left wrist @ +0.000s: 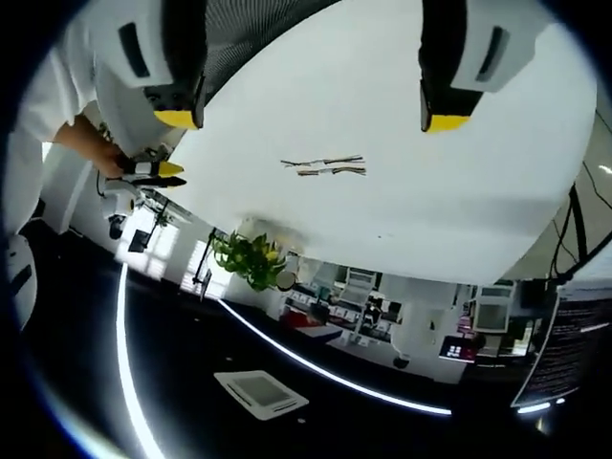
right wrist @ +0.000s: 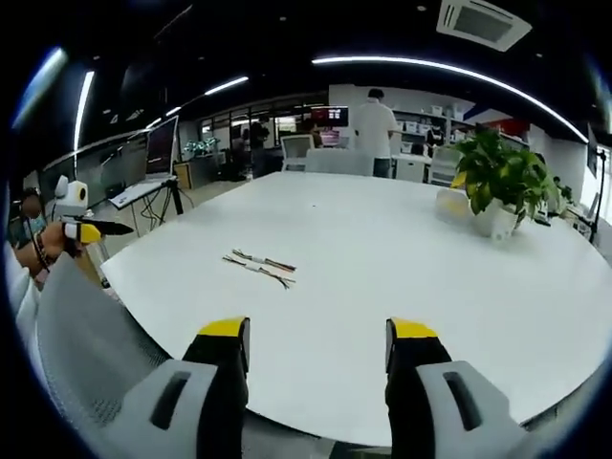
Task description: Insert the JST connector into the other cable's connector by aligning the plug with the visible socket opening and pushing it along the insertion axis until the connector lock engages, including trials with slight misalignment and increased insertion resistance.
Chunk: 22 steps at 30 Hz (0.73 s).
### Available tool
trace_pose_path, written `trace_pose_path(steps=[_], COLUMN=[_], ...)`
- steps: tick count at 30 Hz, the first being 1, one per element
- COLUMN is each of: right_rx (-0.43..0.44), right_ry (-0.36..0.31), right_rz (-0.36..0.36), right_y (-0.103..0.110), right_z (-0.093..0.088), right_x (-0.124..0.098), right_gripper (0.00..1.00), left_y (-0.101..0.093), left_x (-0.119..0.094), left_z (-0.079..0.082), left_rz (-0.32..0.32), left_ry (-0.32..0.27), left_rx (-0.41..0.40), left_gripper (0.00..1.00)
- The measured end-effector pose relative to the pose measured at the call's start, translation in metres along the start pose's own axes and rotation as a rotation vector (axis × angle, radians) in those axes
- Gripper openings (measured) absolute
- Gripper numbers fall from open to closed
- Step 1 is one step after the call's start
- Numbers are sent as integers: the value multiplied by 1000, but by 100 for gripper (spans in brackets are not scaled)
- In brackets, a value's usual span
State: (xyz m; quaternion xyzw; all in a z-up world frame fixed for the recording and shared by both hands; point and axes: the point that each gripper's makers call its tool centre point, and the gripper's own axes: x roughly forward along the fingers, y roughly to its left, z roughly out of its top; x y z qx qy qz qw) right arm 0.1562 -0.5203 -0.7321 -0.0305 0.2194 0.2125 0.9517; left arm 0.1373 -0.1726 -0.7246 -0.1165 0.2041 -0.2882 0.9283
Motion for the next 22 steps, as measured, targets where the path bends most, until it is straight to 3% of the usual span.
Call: trace_pose_path(steps=[7, 10, 22], right_rx=[29, 54, 49], right_ry=[19, -6, 2], right_rz=[4, 7, 4], right_y=[2, 3, 4], right_z=[-12, -9, -10], right_x=[0, 0, 0], right_gripper=[55, 53, 54], left_y=[3, 1, 3], left_x=[1, 1, 2], left_z=[-18, -20, -18], left_rz=[19, 16, 15], left_ry=[33, 39, 43], left_rx=[-43, -49, -43], left_gripper=[92, 92, 92])
